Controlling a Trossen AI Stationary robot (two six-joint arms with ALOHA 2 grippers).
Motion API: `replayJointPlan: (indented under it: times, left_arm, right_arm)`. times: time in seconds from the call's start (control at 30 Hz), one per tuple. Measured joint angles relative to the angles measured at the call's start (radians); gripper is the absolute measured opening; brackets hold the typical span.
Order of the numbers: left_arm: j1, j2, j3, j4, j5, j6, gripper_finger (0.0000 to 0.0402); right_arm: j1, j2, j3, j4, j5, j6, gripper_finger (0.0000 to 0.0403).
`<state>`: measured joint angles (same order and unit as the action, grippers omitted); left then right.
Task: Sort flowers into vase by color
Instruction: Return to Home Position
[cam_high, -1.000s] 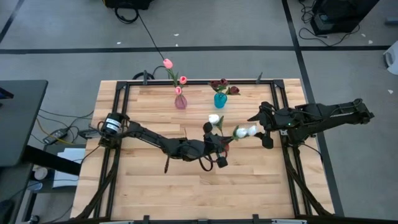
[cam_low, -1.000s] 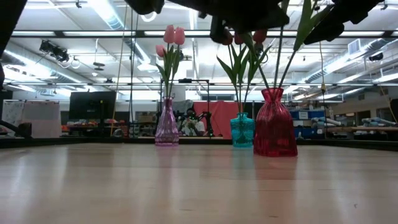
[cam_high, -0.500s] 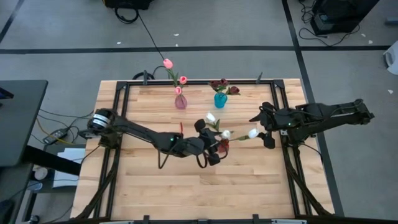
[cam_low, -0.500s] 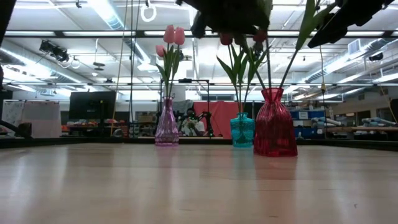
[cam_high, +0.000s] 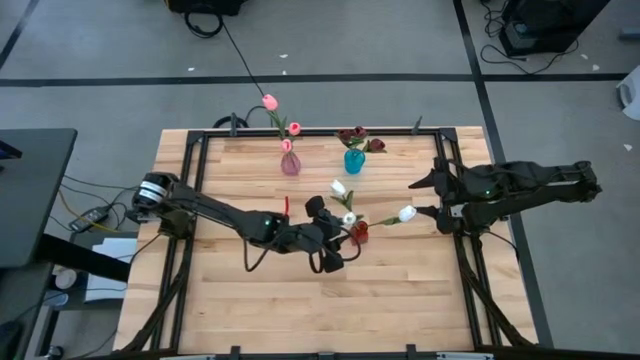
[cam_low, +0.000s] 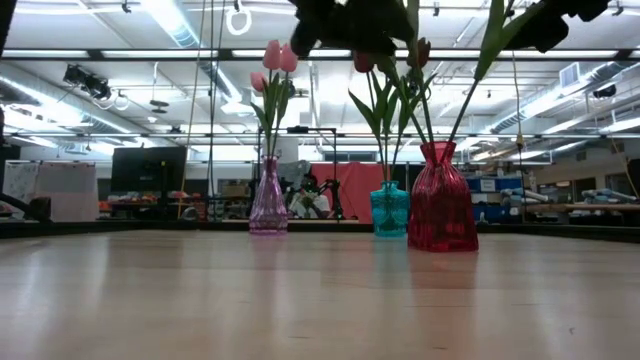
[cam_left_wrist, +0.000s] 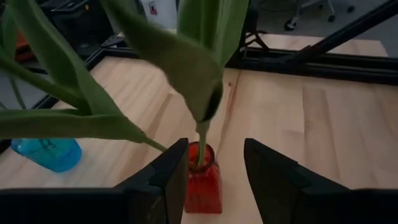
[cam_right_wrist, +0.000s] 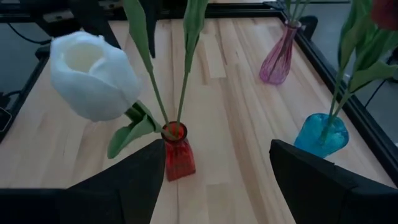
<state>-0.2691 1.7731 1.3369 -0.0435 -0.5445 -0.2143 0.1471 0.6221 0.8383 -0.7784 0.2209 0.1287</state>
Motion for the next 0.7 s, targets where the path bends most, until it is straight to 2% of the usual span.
replayJointPlan:
  times: [0.43, 0.7]
  left_arm:
    - [-0.051, -0.096, 0.0, -0.08, -0.019, 0.026, 0.0162]
    - [-0.068, -0.177, -0.042, -0.125, -0.005, 0.027, 0.0161]
  right_arm:
    - [0.0, -0.016, 0.0, 0.0, 0.005, -0.021, 0.0299]
    - [0.0, -0.135, -0.051, 0.054, -0.005, -0.011, 0.0299]
